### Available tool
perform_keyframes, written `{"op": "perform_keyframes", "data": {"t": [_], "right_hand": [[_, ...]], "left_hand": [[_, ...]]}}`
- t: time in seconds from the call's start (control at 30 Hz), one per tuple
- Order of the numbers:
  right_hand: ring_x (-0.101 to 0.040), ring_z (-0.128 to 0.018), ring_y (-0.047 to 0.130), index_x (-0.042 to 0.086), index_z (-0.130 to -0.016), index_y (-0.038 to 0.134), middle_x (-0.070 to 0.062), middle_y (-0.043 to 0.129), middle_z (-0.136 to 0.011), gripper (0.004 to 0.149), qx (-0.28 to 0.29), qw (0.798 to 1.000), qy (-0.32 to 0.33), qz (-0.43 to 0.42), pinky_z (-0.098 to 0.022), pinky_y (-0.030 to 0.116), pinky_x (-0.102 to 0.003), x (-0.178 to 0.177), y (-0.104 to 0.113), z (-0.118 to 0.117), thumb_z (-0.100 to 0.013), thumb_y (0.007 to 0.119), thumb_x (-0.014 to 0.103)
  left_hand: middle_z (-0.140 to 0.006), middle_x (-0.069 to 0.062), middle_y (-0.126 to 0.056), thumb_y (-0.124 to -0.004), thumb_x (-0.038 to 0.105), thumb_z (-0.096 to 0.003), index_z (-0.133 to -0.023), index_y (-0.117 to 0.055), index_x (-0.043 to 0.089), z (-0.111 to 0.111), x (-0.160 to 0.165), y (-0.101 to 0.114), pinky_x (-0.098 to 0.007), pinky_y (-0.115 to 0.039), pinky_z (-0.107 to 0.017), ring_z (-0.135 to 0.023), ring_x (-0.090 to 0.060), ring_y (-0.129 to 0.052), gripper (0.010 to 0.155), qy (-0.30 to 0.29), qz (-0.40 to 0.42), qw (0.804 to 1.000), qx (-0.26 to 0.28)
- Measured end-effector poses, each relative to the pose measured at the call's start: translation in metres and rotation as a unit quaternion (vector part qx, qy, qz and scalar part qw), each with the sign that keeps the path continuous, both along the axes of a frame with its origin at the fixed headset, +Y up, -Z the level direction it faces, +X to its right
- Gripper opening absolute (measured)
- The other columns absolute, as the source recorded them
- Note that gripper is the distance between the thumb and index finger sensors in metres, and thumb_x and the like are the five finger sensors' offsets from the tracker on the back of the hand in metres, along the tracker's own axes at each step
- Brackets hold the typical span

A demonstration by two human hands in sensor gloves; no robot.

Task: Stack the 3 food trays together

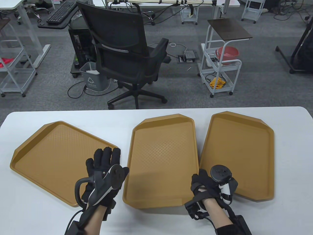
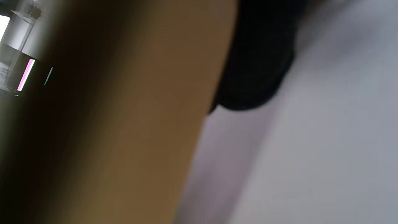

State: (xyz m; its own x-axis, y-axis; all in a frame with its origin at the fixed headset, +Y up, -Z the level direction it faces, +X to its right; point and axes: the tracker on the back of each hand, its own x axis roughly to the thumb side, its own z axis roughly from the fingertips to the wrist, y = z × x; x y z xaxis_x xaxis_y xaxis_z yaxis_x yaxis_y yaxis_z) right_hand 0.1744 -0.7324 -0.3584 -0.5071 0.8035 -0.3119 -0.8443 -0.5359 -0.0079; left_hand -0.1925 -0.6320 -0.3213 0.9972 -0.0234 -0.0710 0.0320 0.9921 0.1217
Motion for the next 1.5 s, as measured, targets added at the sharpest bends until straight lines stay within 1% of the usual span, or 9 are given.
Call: {"op": "perform_keyframes", "data": {"t": [0.17, 0.33, 0.53, 0.7, 0.87, 1.1, 1.23, 1.33, 1.5], "right_hand": [[-0.019, -0.047, 0.107, 0.004, -0.102, 0.050, -0.019, 0.082, -0.082, 0.053, 0.062, 0.998, -0.005, 0.028, -0.030, 0.095, -0.025, 0.020, 0.035, 0.004, -0.059, 0.064, 0.029], [-0.019, -0.046, 0.108, 0.005, -0.102, 0.051, -0.019, 0.083, -0.083, 0.053, 0.131, 0.985, -0.057, 0.099, -0.029, 0.096, -0.025, 0.060, 0.071, 0.011, -0.058, 0.065, 0.029], [-0.019, -0.046, 0.108, 0.005, -0.103, 0.051, -0.019, 0.083, -0.083, 0.053, 0.130, 0.974, -0.120, 0.144, -0.029, 0.096, -0.025, 0.116, 0.115, 0.012, -0.058, 0.066, 0.030], [-0.019, -0.047, 0.108, 0.006, -0.103, 0.052, -0.019, 0.083, -0.084, 0.053, 0.110, 0.964, -0.158, 0.186, -0.031, 0.096, -0.025, 0.148, 0.132, 0.007, -0.059, 0.066, 0.030], [-0.018, -0.048, 0.108, 0.007, -0.103, 0.052, -0.018, 0.083, -0.085, 0.053, 0.074, 0.964, -0.185, 0.177, -0.031, 0.096, -0.024, 0.172, 0.129, -0.001, -0.059, 0.066, 0.031], [-0.017, -0.050, 0.108, 0.009, -0.104, 0.051, -0.016, 0.083, -0.087, 0.052, 0.024, 0.968, -0.197, 0.151, -0.033, 0.096, -0.024, 0.193, 0.107, -0.012, -0.059, 0.065, 0.031], [-0.014, -0.052, 0.106, 0.011, -0.105, 0.050, -0.015, 0.082, -0.088, 0.052, -0.002, 0.964, -0.205, 0.166, -0.033, 0.094, -0.023, 0.205, 0.092, -0.014, -0.060, 0.064, 0.031], [-0.014, -0.054, 0.102, 0.013, -0.107, 0.048, -0.013, 0.080, -0.090, 0.052, -0.034, 0.956, -0.214, 0.197, -0.036, 0.090, -0.024, 0.212, 0.080, -0.015, -0.060, 0.064, 0.030], [-0.018, -0.058, 0.098, 0.014, -0.109, 0.044, -0.014, 0.076, -0.093, 0.053, -0.104, 0.935, -0.222, 0.256, -0.042, 0.085, -0.030, 0.223, 0.053, -0.018, -0.061, 0.063, 0.030]], "left_hand": [[-0.127, 0.004, -0.033, -0.057, 0.069, -0.0479, -0.114, -0.027, 0.041, 0.000, -0.001, 0.000, -0.062, -0.040, -0.085, -0.122, -0.034, -0.039, 0.078, -0.003, 0.004, 1.000, -0.002], [-0.127, 0.005, -0.033, -0.057, 0.069, -0.0480, -0.115, -0.027, 0.041, 0.001, -0.001, 0.003, -0.062, -0.041, -0.085, -0.122, -0.034, -0.039, 0.078, -0.005, 0.013, 1.000, 0.002], [-0.127, 0.005, -0.033, -0.057, 0.069, -0.0481, -0.115, -0.026, 0.041, 0.001, -0.001, 0.003, -0.062, -0.041, -0.085, -0.122, -0.034, -0.039, 0.078, -0.006, 0.014, 1.000, -0.001], [-0.127, 0.005, -0.033, -0.057, 0.069, -0.0480, -0.115, -0.027, 0.041, 0.001, -0.001, 0.002, -0.062, -0.041, -0.085, -0.122, -0.033, -0.039, 0.078, -0.006, 0.013, 1.000, -0.002], [-0.127, 0.005, -0.033, -0.057, 0.069, -0.0480, -0.114, -0.027, 0.041, -0.001, -0.001, 0.000, -0.062, -0.041, -0.085, -0.122, -0.034, -0.039, 0.078, -0.005, 0.010, 1.000, -0.009], [-0.127, 0.005, -0.033, -0.057, 0.069, -0.0480, -0.114, -0.027, 0.041, -0.003, -0.002, -0.004, -0.062, -0.042, -0.085, -0.122, -0.034, -0.039, 0.078, -0.001, 0.004, 1.000, -0.020], [-0.127, 0.005, -0.033, -0.057, 0.069, -0.0481, -0.114, -0.027, 0.041, -0.003, -0.002, -0.004, -0.062, -0.041, -0.085, -0.122, -0.034, -0.039, 0.078, 0.000, 0.002, 1.000, -0.022], [-0.127, 0.004, -0.033, -0.057, 0.069, -0.0481, -0.115, -0.027, 0.041, -0.004, -0.002, -0.004, -0.062, -0.042, -0.085, -0.122, -0.034, -0.039, 0.078, 0.000, 0.002, 1.000, -0.024], [-0.127, 0.005, -0.033, -0.057, 0.069, -0.0481, -0.115, -0.027, 0.041, -0.004, -0.001, -0.005, -0.062, -0.042, -0.085, -0.122, -0.034, -0.039, 0.078, 0.000, -0.001, 1.000, -0.030]]}}
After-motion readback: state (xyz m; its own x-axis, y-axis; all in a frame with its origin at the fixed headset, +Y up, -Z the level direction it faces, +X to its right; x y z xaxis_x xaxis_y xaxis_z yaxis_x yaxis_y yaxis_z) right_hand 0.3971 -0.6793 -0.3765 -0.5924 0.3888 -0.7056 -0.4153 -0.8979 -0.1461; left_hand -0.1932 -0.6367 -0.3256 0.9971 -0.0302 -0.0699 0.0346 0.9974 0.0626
